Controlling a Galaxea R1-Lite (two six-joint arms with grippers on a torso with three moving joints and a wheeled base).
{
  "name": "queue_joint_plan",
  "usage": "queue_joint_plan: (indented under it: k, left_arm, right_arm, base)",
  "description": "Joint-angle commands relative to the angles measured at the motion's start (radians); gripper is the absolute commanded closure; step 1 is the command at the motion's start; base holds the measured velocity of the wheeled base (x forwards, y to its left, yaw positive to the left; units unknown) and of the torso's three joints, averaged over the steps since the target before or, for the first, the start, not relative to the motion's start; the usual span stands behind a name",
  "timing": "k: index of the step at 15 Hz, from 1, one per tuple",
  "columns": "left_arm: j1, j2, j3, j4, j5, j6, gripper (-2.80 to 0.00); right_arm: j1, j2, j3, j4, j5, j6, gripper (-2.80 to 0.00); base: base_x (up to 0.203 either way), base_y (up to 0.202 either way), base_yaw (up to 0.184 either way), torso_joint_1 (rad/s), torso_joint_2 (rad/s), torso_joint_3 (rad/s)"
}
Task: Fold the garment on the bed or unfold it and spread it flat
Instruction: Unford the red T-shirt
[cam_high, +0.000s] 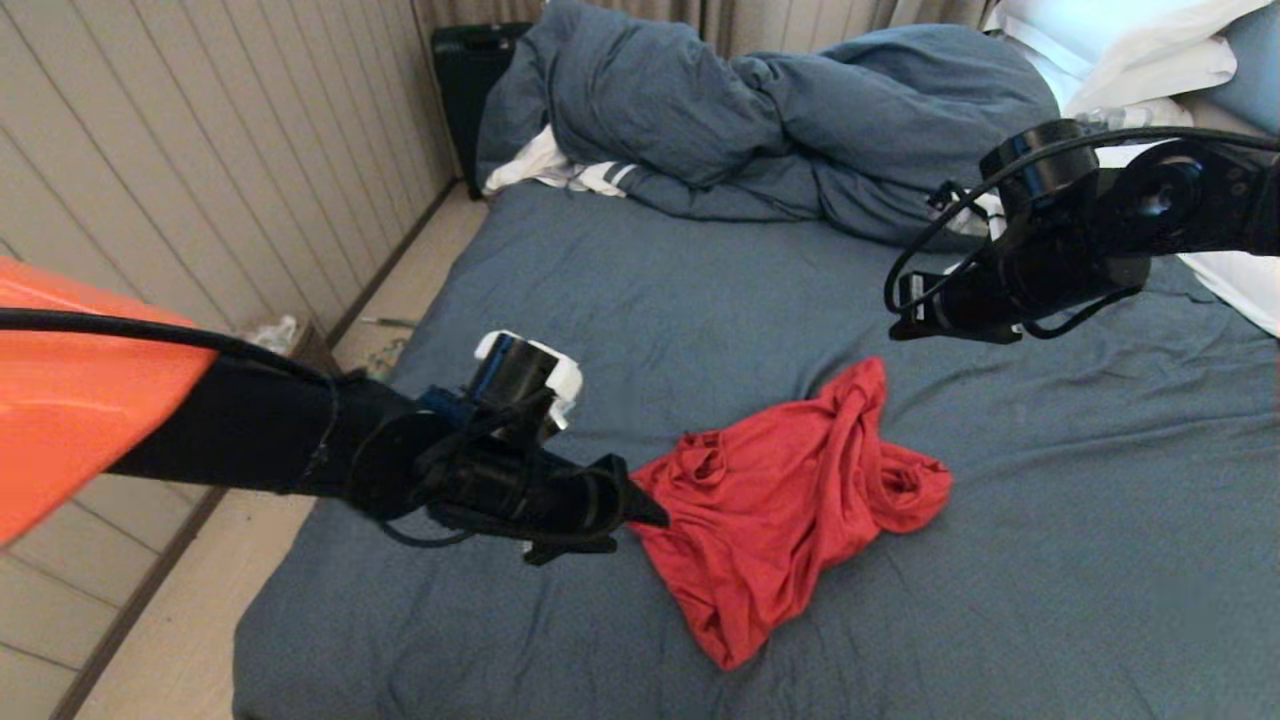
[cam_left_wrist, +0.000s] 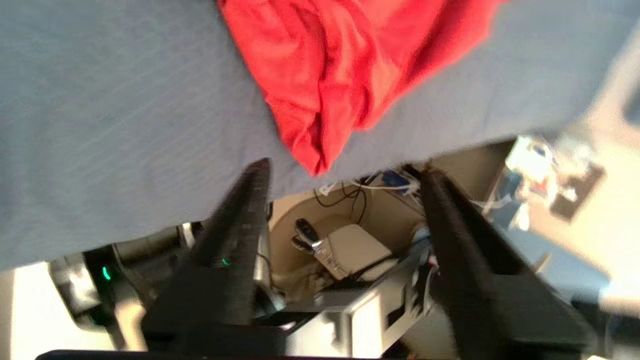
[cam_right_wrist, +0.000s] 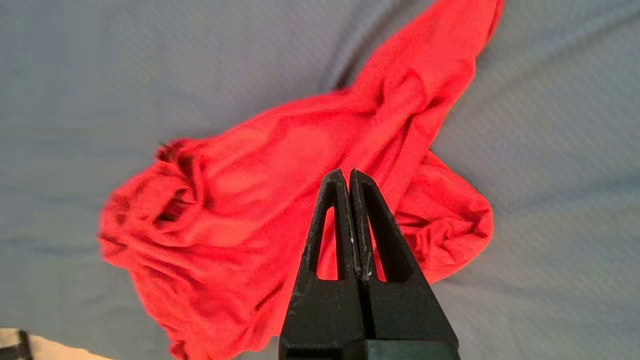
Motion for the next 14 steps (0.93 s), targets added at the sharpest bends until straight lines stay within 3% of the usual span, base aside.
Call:
queue_joint_plan:
  k: [1,4,6,10,13,14]
  left_arm:
    - [-0.039,0.143,-0.127,0.074,0.071,-0.049,-2.80]
    - [-0.109,0.279,-0.318,0.174,0.338,-0.134,-2.80]
    - [-0.133,0.340,-0.414,0.275,0.461,-0.147,-2.80]
    - [-0.174,0.408,-0.529,0.354,0.531,-0.160,-2.80]
    - [-0.179,0.450,-0.588,0.371,0.536,-0.171,-2.80]
    - [-0.182,0.459,-0.603,0.380,0.537,-0.178,0.00]
  right_arm:
    - [-0.001,-0.024,0.012,-0.022,0.003,0.004,0.00]
    - [-0.004,-0.028,0.013,-0.027,0.010,0.004,0.00]
    - [-0.004,-0.028,0.013,-0.027,0.021,0.004,0.00]
    - [-0.004,-0.028,0.013,-0.027,0.044,0.004,0.00]
    - [-0.006,-0.034,0.015,-0.035,0.044,0.004,0.00]
    - [-0.006,-0.034,0.015,-0.035,0.044,0.004,0.00]
  base:
    - [0.000,0.000,0.000,0.000,0.00,0.000]
    - [0.000,0.000,0.000,0.000,0.00,0.000]
    - [0.000,0.000,0.000,0.000,0.00,0.000]
    - [0.000,0.000,0.000,0.000,0.00,0.000]
    - [0.000,0.000,0.000,0.000,0.00,0.000]
    - [0.000,0.000,0.000,0.000,0.00,0.000]
